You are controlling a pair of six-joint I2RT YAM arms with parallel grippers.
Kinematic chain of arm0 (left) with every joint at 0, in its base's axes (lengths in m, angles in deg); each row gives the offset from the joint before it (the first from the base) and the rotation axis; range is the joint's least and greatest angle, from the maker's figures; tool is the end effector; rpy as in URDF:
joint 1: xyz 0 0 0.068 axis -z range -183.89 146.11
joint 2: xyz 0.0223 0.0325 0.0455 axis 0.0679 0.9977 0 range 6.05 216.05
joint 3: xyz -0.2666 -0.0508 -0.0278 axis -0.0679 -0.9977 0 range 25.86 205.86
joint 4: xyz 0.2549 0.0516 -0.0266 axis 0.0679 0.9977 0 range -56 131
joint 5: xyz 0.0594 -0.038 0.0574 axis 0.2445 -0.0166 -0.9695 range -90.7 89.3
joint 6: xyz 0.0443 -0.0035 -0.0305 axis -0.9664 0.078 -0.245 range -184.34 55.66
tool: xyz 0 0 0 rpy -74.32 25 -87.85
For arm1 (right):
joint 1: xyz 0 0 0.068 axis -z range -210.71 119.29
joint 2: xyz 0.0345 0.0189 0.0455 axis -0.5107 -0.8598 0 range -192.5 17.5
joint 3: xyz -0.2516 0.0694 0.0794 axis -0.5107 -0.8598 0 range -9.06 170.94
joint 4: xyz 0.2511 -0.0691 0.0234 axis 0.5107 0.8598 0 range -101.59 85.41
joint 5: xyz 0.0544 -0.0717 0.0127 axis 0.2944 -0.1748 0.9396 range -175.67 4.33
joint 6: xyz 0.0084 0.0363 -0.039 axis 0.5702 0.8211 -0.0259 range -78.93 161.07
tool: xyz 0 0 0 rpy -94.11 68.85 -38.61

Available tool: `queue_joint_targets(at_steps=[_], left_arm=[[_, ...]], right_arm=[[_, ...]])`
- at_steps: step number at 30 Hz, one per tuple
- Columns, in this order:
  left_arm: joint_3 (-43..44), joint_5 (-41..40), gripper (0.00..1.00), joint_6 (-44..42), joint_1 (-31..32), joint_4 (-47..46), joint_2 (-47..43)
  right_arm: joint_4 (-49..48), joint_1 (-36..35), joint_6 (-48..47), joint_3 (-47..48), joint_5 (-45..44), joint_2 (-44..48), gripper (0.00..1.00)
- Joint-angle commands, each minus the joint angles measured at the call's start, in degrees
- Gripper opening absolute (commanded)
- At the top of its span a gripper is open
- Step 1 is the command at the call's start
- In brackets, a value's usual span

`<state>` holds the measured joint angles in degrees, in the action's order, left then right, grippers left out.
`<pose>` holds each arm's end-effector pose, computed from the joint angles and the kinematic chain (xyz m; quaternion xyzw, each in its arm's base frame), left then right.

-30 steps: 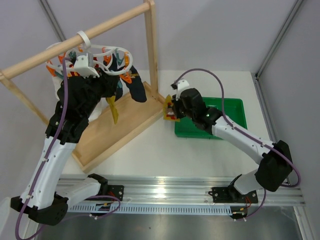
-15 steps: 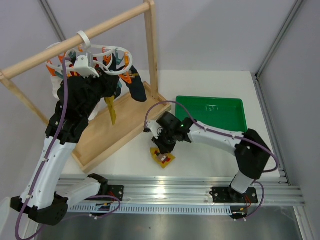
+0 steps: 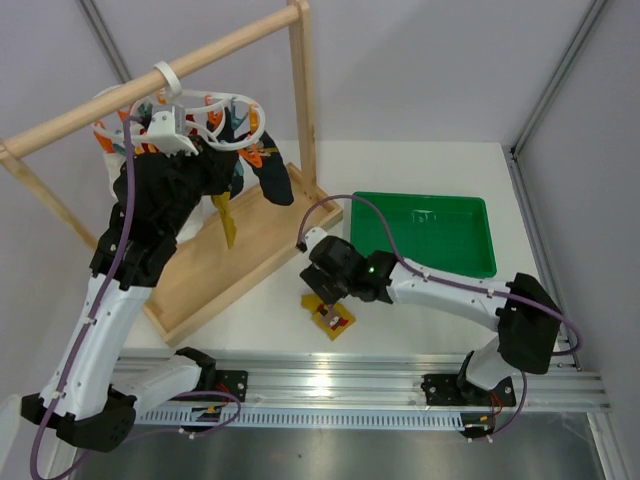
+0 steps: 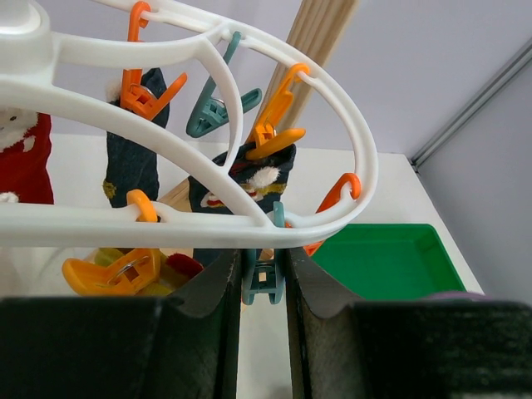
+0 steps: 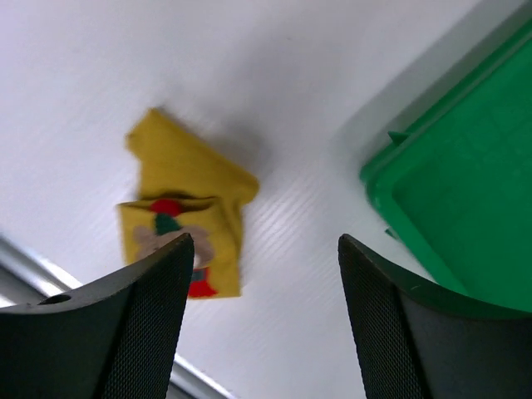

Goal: Clip the socks to the hanger
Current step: Place the sock at the center of the board, then pick up the sock at the center of the board.

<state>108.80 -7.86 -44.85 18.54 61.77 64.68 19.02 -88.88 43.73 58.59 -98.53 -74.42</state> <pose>0.1777 -0.0685 0.4879 -0.0241 0.7276 -0.2022 0.6550 0.1858 0.2842 0.2424 -0.4113 0.8541 0.0598 0.3127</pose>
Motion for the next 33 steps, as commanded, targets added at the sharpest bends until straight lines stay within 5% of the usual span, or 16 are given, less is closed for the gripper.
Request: queue_joint_targets(at_steps=[1,10,28,33], left_arm=[[-0.5,-0.5,0.01,0.7,0.0,-1.0,-1.0],[-0.5,-0.2,0.01,1.1,0.0,-0.7,-0.9],[-0.4,-0.3,0.01,1.0,0.0,-0.7,-1.1],[-0.5,-0.5,0.01,0.9,0.0,-0.6,-1.1]], right_arm=[[-1.8,-6.8,6.8,-1.5,-8.8,2.9,0.72],[0.2,-16.9,13.5,-0.4,-14.9,-5.9,0.65],[-0.2,-17.3,13.5,-1.6,-12.4,-12.1,0.51],[0.0,-17.3,13.9,-2.5,-12.7,-11.3,0.36]])
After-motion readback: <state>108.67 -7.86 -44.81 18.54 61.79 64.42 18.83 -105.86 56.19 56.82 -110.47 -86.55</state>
